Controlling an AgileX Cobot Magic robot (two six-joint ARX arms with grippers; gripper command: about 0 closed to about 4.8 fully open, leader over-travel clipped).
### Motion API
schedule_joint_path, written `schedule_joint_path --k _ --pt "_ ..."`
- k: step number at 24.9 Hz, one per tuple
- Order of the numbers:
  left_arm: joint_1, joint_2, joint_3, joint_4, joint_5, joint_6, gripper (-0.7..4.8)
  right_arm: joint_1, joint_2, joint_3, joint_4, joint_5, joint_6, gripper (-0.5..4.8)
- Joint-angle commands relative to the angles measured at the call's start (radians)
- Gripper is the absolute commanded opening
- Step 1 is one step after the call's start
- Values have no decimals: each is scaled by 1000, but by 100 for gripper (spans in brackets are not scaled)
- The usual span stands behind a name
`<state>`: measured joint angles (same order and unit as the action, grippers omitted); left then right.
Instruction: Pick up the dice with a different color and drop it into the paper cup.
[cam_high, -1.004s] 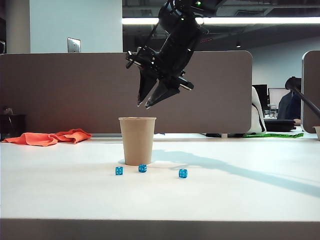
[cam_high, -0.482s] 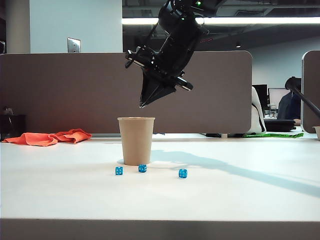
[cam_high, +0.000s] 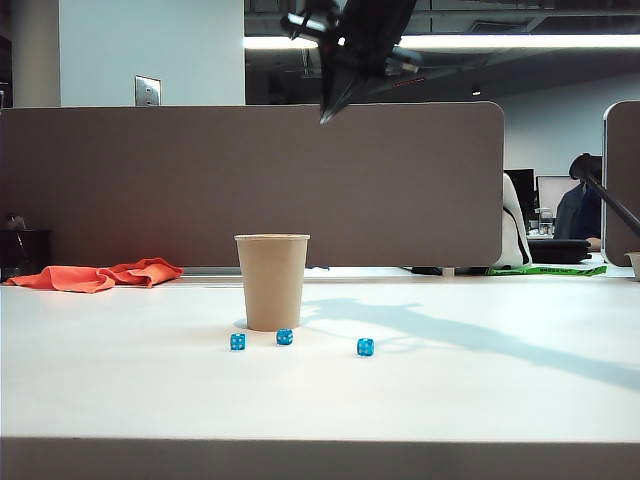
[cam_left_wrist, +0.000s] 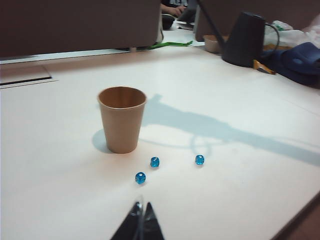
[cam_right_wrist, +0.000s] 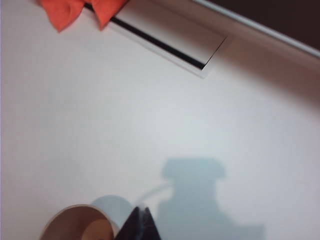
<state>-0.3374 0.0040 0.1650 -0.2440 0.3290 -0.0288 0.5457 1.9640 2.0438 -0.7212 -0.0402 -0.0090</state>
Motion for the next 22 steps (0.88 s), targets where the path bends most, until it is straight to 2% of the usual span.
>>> schedule_joint_path --k 1,4,6,12,19,22 --pt "0 1 1 14 -23 -10 -6 1 -35 6 -7 24 -4 -6" --pt "0 1 1 14 -23 -10 -6 1 -38 0 -54 23 -18 -6" --pt "0 1 1 14 -23 -10 -6 0 -52 -71 -27 23 -23 -6" --pt "0 1 1 14 -63 -10 -6 1 -217 -500 319 25 33 -6" --pt "0 1 1 14 -64 -10 -6 -2 -576 -1002 700 233 39 -6" --pt "0 1 1 14 -64 -10 -6 -42 -708 -1153 772 248 40 -6"
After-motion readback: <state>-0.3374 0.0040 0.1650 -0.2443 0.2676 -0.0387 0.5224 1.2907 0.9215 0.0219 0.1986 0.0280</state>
